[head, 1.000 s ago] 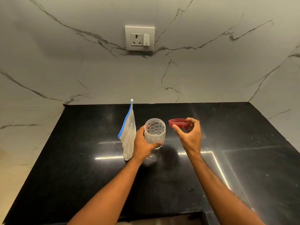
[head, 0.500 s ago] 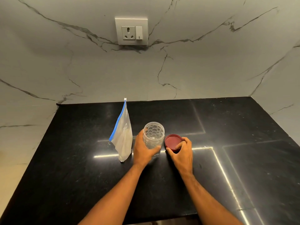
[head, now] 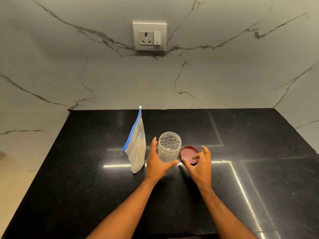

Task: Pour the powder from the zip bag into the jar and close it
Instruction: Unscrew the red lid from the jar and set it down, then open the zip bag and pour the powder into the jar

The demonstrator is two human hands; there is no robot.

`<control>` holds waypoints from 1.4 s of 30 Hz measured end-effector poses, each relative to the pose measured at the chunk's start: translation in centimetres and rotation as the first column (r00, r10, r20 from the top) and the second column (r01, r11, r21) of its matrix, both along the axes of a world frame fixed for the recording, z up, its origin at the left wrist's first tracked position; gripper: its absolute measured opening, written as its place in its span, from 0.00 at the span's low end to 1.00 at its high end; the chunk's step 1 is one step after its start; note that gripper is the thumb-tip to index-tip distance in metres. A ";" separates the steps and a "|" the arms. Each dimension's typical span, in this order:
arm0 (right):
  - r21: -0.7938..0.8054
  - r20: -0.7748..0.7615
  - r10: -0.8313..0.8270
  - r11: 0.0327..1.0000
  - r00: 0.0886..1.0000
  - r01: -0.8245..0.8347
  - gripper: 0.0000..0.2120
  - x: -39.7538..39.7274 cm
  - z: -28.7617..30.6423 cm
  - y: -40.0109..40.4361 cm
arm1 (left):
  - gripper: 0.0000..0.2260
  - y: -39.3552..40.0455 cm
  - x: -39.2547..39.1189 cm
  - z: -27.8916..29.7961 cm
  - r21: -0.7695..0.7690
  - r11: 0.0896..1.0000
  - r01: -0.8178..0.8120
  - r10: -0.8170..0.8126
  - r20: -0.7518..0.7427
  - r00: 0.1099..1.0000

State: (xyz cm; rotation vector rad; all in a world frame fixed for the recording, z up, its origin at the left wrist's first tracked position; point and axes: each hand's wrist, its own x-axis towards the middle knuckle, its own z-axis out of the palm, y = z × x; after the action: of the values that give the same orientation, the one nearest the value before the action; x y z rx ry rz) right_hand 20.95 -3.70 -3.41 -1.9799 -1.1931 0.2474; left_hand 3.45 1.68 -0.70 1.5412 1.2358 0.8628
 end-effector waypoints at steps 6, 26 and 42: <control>0.229 0.007 0.005 0.974 1.000 -0.007 0.14 -0.3 4.8 2.1 | 0.50 -1.7 -0.4 3.8 0.142 0.990 -0.006 0.008 -0.009 1.000; -0.027 0.047 0.324 0.946 0.945 -0.323 0.23 -12.8 18.2 12.1 | 0.19 14.9 -7.7 15.0 0.170 0.979 -0.113 0.100 0.087 0.991; -0.259 0.092 0.355 0.911 0.930 -0.322 0.07 -14.2 18.5 14.5 | 0.07 17.1 -10.7 9.8 -0.045 0.968 0.247 -0.227 0.262 0.938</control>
State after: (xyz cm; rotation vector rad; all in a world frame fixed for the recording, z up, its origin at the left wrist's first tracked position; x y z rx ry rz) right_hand 6.77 10.75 15.08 -2.0072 -1.6672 0.4572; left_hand -7.20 18.74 9.06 1.4317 0.8679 0.8151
